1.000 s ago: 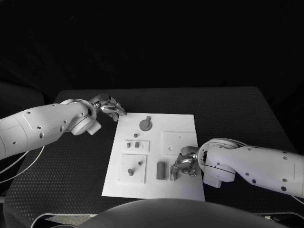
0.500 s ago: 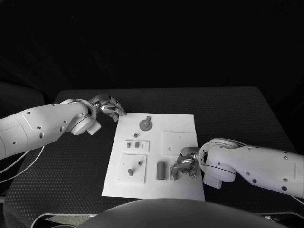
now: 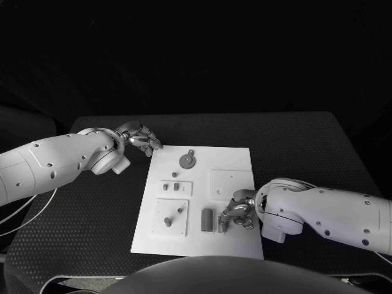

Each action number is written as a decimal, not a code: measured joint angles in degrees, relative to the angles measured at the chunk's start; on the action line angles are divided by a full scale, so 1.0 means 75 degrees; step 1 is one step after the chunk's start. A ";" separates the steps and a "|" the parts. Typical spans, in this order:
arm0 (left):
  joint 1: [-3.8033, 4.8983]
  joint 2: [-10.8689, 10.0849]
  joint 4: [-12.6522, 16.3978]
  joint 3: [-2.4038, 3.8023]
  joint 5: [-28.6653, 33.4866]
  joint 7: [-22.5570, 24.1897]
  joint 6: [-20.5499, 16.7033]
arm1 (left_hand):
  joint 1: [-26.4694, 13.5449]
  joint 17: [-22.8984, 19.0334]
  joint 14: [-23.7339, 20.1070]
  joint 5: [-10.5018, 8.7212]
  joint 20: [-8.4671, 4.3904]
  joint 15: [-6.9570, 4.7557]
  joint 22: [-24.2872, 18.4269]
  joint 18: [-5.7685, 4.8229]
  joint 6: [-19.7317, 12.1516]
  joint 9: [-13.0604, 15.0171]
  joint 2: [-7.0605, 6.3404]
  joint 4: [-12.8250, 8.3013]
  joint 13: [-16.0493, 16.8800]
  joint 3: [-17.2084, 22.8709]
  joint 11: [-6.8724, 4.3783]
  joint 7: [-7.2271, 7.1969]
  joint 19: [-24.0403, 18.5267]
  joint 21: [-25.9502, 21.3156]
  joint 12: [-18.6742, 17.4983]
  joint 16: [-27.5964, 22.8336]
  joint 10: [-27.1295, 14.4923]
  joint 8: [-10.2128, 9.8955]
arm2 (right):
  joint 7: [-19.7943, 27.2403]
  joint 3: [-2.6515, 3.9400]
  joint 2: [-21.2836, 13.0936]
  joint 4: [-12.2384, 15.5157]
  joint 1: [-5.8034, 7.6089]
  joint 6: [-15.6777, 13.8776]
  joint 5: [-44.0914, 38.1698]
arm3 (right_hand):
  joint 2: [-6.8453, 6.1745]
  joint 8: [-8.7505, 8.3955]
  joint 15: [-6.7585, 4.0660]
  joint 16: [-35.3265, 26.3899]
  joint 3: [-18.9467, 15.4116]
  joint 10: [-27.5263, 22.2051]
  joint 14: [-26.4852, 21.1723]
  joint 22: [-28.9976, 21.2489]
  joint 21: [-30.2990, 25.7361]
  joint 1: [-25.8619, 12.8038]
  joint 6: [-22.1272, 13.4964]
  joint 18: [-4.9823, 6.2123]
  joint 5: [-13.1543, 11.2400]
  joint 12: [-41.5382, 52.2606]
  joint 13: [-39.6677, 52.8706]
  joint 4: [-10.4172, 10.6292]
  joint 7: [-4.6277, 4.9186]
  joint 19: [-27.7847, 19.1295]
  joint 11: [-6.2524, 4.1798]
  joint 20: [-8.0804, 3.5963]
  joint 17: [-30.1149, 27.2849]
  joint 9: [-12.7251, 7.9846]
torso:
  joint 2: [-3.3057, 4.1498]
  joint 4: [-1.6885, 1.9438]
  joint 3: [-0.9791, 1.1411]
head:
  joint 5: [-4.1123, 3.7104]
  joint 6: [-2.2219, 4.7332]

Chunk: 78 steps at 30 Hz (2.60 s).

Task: Assemble the parts on the task board

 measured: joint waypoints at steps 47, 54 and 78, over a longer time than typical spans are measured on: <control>0.0000 0.0017 -0.0023 -0.0001 -0.0006 -0.0006 0.0004 | 0.0000 0.0026 0.0028 0.0000 0.0000 0.0028 0.0006 0.0052 0.0000 0.0000 0.0000 0.0000 0.0000 0.0000 0.0000 0.0000 0.0000 0.0000 0.0000 -0.0031 0.0000 0.0000 | 0.0060 0.0007 -0.0050 0.0046 0.0008 0.0108 -0.0039 | -0.0800 -0.0109 0.0058 -0.0029 0.0119 -0.0235 -0.0178 -0.0022 -0.0030 -0.0318 -0.0216 0.0002 0.0000 0.0032 0.0034 0.0719 0.0021 -0.0072 0.0152 0.0015 0.0024 -0.0152 | 0.0000 0.0004 0.0000 | 0.0009 0.0000; 0.0000 0.0017 -0.0025 -0.0001 -0.0006 -0.0007 0.0004 | 0.0000 0.0034 0.0027 0.0000 0.0000 0.0028 0.0010 0.0048 0.0000 -0.0001 0.0000 0.0000 0.0000 0.0000 0.0000 0.0000 0.0000 0.0000 0.0000 -0.0031 0.0000 0.0000 | 0.0077 0.0005 -0.0102 0.0116 0.0000 0.0108 -0.0063 | -0.0800 -0.0115 0.0059 -0.0029 0.0102 -0.0236 -0.0177 -0.0022 -0.0030 -0.0318 -0.0217 0.0003 -0.0001 0.0032 0.0033 0.0736 0.0022 -0.0074 0.0152 0.0017 0.0024 -0.0135 | -0.0001 0.0004 0.0000 | 0.0009 0.0000; 0.0000 0.0016 -0.0029 -0.0002 -0.0007 -0.0011 0.0005 | 0.0000 0.0047 0.0028 0.0000 0.0000 0.0028 0.0015 0.0002 0.0000 0.0000 0.0000 0.0000 0.0000 0.0000 0.0000 0.0000 0.0000 0.0000 0.0000 -0.0031 0.0000 0.0000 | 0.0146 0.0010 -0.0164 0.0180 0.0000 0.0119 -0.0120 | -0.0800 -0.0134 0.0072 -0.0029 0.0102 -0.0237 -0.0164 -0.0021 -0.0031 -0.0317 -0.0261 0.0005 -0.0001 0.0051 0.0032 0.0735 0.0038 -0.0055 0.0151 0.0000 0.0028 -0.0137 | -0.0001 0.0001 0.0001 | 0.0010 0.0000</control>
